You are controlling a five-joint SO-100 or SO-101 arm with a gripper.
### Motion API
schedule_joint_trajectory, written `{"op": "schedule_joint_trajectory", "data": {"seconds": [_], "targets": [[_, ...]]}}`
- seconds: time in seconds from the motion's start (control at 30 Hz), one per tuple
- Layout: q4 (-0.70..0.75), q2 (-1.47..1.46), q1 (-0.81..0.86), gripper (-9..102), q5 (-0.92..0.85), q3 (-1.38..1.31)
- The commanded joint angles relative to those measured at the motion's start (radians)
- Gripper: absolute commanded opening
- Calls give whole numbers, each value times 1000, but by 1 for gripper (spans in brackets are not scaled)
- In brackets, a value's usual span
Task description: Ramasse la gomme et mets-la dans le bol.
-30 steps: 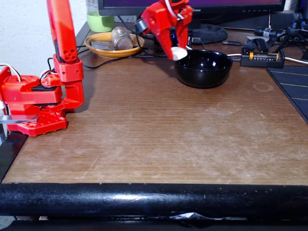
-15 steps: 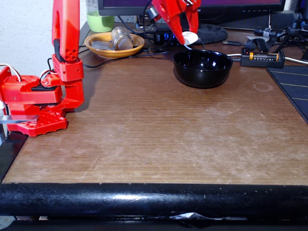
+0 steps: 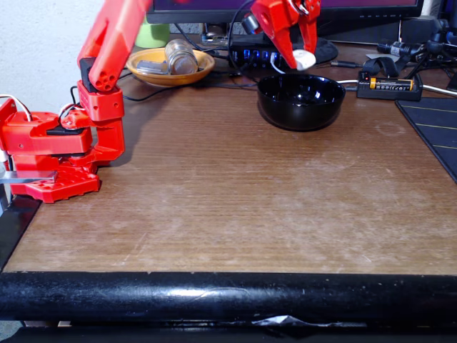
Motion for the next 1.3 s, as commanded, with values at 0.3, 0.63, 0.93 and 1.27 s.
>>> {"op": "schedule_joint_trajectory", "data": {"seconds": [0.3, 0.63, 0.93, 1.27], "targets": [[135, -219, 9, -6, -51, -479], [133, -287, -2, -1, -86, -497], [121, -272, -8, 24, -120, -434], [112, -124, -2, -6, -127, -238]]}}
